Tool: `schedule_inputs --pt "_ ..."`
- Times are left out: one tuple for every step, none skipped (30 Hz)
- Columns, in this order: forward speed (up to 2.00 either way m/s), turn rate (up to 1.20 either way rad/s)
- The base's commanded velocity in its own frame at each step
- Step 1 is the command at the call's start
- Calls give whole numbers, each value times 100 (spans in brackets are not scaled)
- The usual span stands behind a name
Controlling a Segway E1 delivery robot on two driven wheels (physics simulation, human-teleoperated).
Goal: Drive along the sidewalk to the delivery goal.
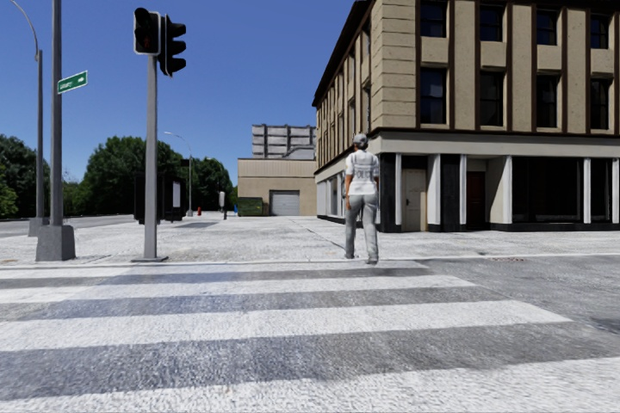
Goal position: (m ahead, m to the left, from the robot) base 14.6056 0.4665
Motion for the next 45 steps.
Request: schedule_inputs --pt "200 -41" --pt "200 -41" --pt "200 -41" --pt "200 -41" --pt "200 -41" --pt "200 -41" --pt "200 -41" --pt "200 -41" --pt "200 0" --pt "200 0" --pt "200 0" --pt "200 0" --pt "200 0" --pt "200 0" --pt "200 0" --pt "200 0" --pt "200 0" --pt "200 0" --pt "200 0" --pt "200 0" --pt "200 0" --pt "200 0" --pt "200 0" --pt "200 0" --pt "200 0" --pt "200 0" --pt "200 0" --pt "200 0" --pt "200 0" --pt "200 0" --pt "200 0" --pt "200 0" --pt "200 0" --pt "200 0" --pt "200 0" --pt "200 0" --pt "200 0" --pt "200 0" --pt "200 0" --pt "200 0" --pt "200 0" --pt "200 0" --pt "200 0" --pt "200 0" --pt "200 0"
